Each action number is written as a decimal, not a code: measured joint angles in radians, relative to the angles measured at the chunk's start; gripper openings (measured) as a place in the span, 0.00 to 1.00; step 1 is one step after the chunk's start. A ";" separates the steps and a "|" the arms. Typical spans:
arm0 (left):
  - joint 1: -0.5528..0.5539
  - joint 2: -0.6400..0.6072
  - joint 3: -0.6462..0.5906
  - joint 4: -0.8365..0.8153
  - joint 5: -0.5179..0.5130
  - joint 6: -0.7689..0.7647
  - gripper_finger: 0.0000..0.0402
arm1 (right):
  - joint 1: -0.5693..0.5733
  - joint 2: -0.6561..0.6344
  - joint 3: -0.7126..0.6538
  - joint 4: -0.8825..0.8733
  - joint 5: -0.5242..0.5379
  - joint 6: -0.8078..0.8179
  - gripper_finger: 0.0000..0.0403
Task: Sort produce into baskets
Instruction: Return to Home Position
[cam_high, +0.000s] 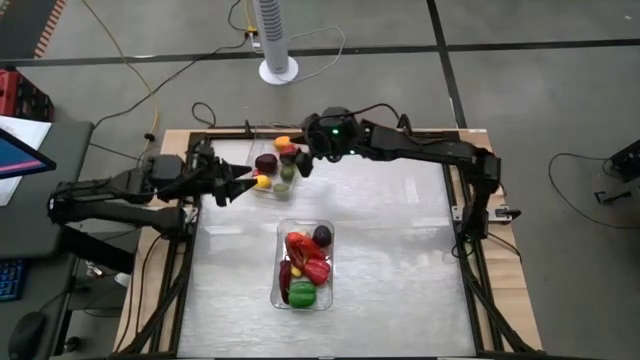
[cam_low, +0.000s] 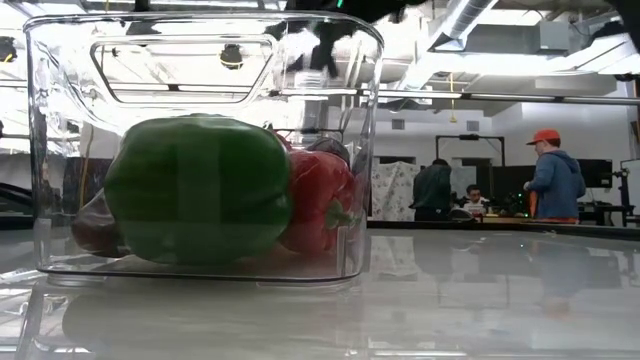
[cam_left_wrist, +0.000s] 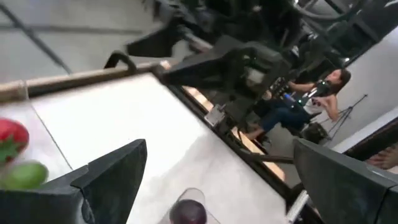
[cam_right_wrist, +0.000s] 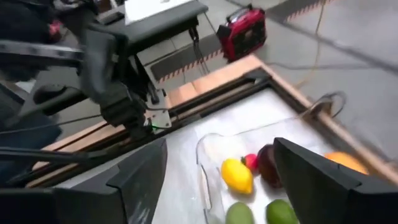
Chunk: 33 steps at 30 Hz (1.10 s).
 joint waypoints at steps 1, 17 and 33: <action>-0.029 -0.010 -0.013 0.014 -0.037 0.020 0.96 | 0.008 -0.023 0.000 -0.021 0.026 -0.017 0.77; -0.154 -0.274 -0.496 0.489 -0.207 -0.039 0.96 | 0.031 -0.453 -0.646 0.293 0.115 0.274 0.70; -0.154 -0.568 -0.617 0.365 -0.250 0.015 0.96 | 0.099 -0.857 -1.002 0.453 0.330 0.421 0.70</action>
